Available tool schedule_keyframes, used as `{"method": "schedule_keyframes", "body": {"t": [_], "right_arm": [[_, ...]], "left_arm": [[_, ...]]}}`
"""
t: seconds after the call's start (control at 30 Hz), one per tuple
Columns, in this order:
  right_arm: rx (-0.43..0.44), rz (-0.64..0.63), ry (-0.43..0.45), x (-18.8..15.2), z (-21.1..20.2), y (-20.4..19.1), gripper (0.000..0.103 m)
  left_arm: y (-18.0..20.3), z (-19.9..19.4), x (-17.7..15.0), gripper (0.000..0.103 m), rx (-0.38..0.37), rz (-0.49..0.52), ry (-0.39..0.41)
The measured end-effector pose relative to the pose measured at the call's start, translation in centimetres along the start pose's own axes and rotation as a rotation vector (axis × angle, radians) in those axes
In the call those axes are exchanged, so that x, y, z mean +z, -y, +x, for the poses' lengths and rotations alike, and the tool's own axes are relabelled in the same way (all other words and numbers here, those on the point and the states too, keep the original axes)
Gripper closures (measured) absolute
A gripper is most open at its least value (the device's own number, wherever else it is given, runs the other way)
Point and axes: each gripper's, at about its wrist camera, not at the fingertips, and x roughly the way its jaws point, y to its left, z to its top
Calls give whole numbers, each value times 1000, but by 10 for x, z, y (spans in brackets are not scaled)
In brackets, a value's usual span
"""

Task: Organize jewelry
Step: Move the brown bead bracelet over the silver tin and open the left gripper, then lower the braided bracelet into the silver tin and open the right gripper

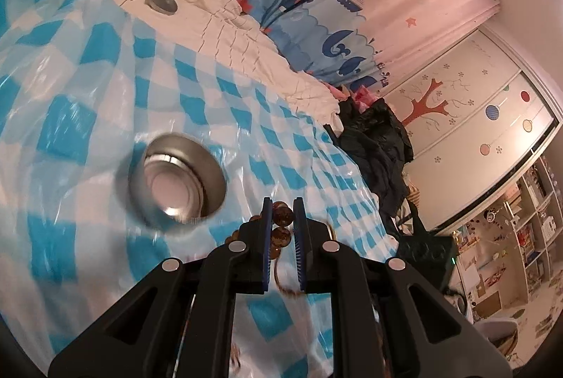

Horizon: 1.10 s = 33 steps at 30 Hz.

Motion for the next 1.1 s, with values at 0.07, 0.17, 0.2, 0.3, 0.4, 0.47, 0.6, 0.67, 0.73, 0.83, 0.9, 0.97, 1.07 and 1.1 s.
{"method": "schedule_keyframes", "body": {"t": [0.07, 0.17, 0.2, 0.3, 0.4, 0.47, 0.6, 0.67, 0.73, 0.83, 0.9, 0.97, 1.07, 1.1], "right_arm": [[-1, 1, 0, 1, 1, 0, 99], [-7, -11, -3, 2, 3, -1, 99], [-16, -22, -4, 4, 5, -2, 99], [-32, -58, -18, 10, 16, -7, 99], [-20, -96, -29, 24, 37, -18, 99], [-3, -119, -35, 32, 49, -25, 99], [14, -130, -56, 47, 80, -29, 99], [-44, -135, -95, 50, 93, -28, 99], [-119, -157, -145, 44, 92, -25, 78], [-303, -236, -178, 19, 80, -16, 35], [-372, -223, -239, 3, 80, 1, 39], [-423, -213, -307, -7, 90, 15, 63], [-549, -320, -394, -25, 109, 17, 86], [-573, -335, -407, -29, 111, 19, 88]], "left_arm": [[-6, 15, 15, 93, 17, 5, 2], [-27, 47, 28, 93, 170, 1, -63], [-34, 55, 30, 92, 244, 4, -86], [-49, 57, 31, 85, 409, 3, -109], [-35, 33, 35, 65, 411, 42, -59], [-25, 14, 35, 57, 416, 76, -20], [-22, -20, 27, 50, 424, 66, 20], [-28, -34, 19, 49, 440, 42, 14], [-33, -45, 8, 48, 453, 35, -1], [-32, -50, 1, 46, 453, 43, -12], [-28, -53, -3, 42, 440, 45, -3], [-26, -54, -9, 38, 431, 38, 6], [-28, -53, -18, 37, 424, 15, -2], [-29, -52, -19, 37, 427, 7, -11]]}}
